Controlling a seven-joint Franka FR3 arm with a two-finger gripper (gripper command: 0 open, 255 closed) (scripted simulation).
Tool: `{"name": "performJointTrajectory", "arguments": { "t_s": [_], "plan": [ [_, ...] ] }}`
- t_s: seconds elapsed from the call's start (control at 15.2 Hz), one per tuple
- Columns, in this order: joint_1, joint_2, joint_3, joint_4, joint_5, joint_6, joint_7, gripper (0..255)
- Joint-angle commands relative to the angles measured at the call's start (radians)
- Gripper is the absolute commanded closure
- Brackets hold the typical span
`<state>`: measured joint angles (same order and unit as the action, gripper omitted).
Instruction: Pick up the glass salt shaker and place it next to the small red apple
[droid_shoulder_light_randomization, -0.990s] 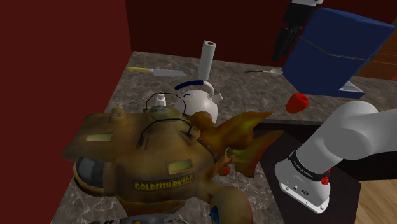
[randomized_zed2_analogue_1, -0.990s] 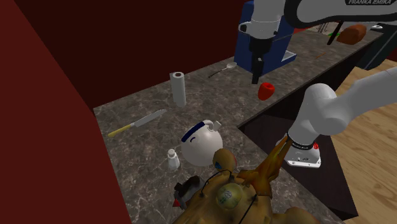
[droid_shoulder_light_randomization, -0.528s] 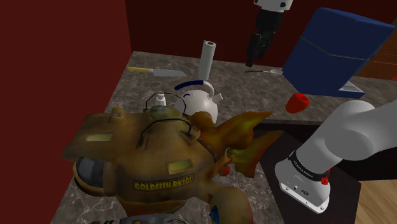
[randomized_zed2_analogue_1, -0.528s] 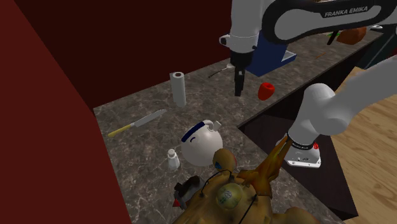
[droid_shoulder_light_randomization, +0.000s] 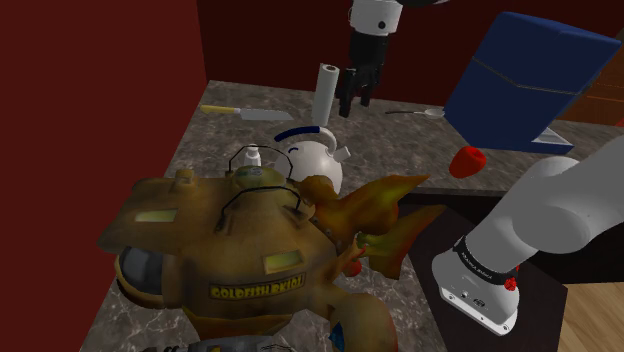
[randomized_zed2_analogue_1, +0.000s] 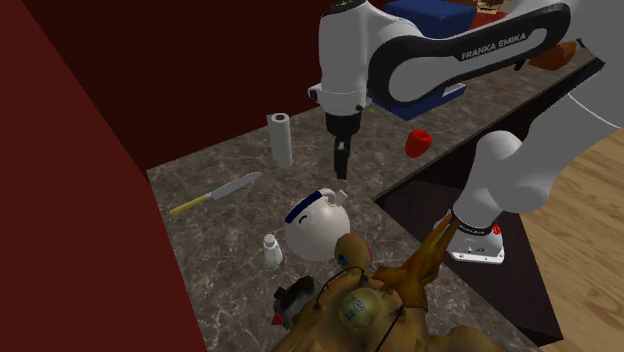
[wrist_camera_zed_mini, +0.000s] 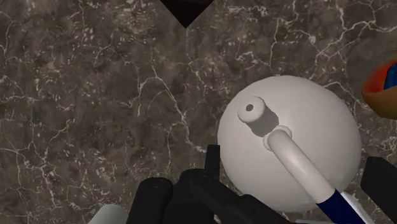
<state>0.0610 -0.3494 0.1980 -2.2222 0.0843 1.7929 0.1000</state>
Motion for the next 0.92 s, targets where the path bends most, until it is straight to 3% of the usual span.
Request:
{"name": "performJointTrajectory", "arguments": {
  "t_s": [0.0,0.86],
  "plan": [
    [0.010,0.069,0.027,0.044,-0.001,0.024,0.035,0],
    [0.096,0.552,0.137,0.431,-0.116,0.098,0.250,0]
  ]
}}
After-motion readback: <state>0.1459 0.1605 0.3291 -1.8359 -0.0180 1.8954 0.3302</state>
